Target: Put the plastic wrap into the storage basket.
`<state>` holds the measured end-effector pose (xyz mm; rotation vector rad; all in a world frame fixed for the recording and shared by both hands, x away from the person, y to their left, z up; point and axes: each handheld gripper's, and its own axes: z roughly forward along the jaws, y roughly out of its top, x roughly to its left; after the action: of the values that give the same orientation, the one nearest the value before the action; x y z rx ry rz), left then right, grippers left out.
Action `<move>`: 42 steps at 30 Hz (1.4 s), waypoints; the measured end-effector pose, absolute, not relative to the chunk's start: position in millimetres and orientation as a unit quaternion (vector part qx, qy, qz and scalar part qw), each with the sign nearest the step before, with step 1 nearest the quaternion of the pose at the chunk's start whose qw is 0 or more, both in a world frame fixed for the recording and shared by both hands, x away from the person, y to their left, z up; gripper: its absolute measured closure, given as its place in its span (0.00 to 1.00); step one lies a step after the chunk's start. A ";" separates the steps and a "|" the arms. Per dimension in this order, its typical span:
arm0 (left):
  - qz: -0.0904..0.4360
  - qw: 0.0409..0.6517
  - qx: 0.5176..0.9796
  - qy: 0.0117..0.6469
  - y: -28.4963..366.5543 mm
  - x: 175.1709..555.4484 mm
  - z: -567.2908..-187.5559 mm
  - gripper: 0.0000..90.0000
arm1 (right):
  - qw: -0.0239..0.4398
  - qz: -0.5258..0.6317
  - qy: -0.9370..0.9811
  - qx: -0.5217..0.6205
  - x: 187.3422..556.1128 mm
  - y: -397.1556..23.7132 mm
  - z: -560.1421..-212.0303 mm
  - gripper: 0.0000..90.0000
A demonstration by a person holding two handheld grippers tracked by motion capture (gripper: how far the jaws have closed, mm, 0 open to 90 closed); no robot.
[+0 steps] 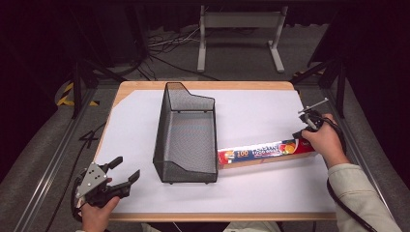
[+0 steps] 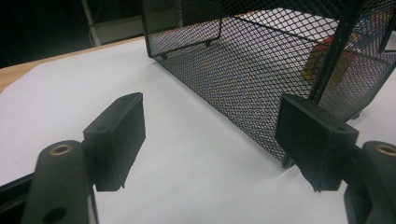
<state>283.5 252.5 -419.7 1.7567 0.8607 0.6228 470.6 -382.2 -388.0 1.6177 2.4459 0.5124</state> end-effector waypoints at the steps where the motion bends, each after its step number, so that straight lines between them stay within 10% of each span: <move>1: 0.260 0.519 0.730 0.360 252.4 283.2 -419.7 0.28 | 0.071 0.160 0.820 0.545 470.1 -382.3 -388.9 1.00; 29: 0.256 0.521 0.730 0.360 248.7 286.1 -420.0 0.28 | 0.039 0.157 0.842 0.514 400.0 -392.8 -388.9 1.00; 42: 0.257 0.521 0.732 0.357 247.1 288.0 -419.9 0.28 | 0.113 0.302 0.852 0.412 390.5 -378.1 -370.5 0.41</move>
<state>288.0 247.1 -419.9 1.7543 0.8557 0.6154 390.5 -378.1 -370.5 1.2089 2.5016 0.8849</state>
